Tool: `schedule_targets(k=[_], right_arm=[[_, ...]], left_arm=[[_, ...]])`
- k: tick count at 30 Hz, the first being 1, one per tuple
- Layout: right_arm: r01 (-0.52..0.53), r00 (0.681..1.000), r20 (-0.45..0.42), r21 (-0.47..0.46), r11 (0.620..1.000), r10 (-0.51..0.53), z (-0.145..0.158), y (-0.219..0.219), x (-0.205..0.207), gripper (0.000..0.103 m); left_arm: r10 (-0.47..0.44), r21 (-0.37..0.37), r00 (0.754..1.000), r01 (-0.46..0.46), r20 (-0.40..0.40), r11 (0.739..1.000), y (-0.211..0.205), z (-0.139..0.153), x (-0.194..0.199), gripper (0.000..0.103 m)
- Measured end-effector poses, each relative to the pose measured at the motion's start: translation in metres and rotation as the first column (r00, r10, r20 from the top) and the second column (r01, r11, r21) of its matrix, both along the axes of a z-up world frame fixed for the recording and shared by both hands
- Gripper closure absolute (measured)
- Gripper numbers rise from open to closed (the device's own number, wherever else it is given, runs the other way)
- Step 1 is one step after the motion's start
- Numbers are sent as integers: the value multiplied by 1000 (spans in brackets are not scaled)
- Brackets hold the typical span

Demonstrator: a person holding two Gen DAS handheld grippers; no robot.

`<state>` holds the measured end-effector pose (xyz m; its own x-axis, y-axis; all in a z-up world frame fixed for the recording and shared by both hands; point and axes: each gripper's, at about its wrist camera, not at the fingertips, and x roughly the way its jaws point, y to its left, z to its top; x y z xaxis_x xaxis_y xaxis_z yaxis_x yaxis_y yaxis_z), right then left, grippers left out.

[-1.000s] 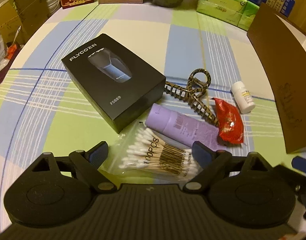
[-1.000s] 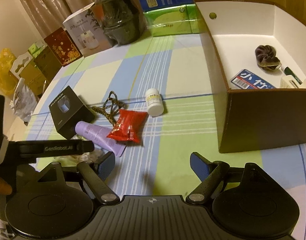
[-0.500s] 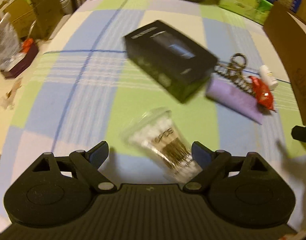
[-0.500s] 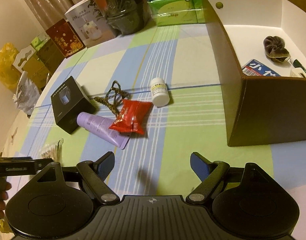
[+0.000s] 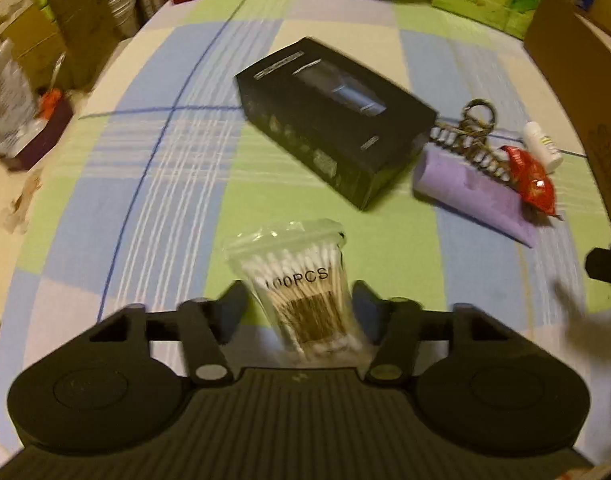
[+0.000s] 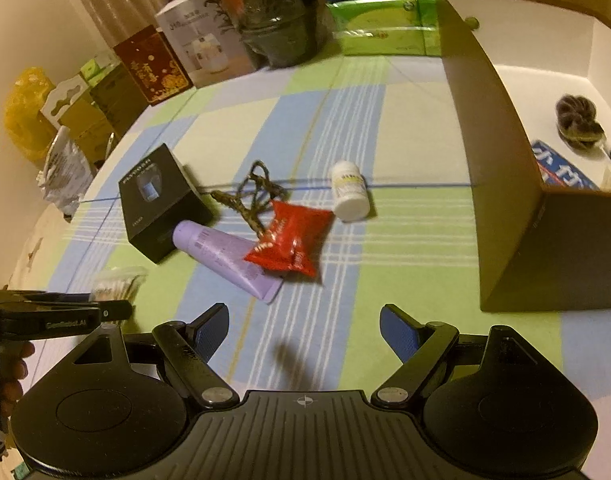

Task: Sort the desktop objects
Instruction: 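Grasp the cotton swab bag with the left tool while the right tool grasps the white pill bottle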

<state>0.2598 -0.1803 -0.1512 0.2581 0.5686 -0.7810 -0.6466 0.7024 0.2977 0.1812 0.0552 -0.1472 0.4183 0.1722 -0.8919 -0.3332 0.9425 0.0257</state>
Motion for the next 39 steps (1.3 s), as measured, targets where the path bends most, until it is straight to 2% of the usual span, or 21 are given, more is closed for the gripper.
schedule_targets(k=[3,6,16,18,23,31,33,34,39], right_arm=[[-20,999,30,9,1000,19,4,6,0,23],[-33,997,73,8,999,32,7,14,3,23],[-28,982,185,-17,999,30,11,39,34,25],[-21,982,189,-24,999,25,11,43,41,29],[-11,983,181,-67,998,23,4,58,58,47],[2,989,143,-144,990,19,-19,70,75,64],[4,990,141,-161,987,19,-24,73,76,70],[3,990,140,-168,986,21,-26,73,77,78],[-3,987,158,-165,986,29,-25,72,76,79]], left_arm=[[-15,8,1000,15,7,1000,6,1,2,78],[-9,33,1000,8,1,999,14,3,1,82],[98,42,993,-101,66,994,59,24,0,82],[108,45,991,-112,78,993,66,29,4,82],[101,56,989,-107,105,993,74,38,14,82],[74,65,989,-83,128,994,78,46,34,82],[68,64,990,-76,124,995,78,47,38,82],[65,62,990,-73,124,995,77,47,39,82],[50,53,991,-57,121,997,72,48,45,82]])
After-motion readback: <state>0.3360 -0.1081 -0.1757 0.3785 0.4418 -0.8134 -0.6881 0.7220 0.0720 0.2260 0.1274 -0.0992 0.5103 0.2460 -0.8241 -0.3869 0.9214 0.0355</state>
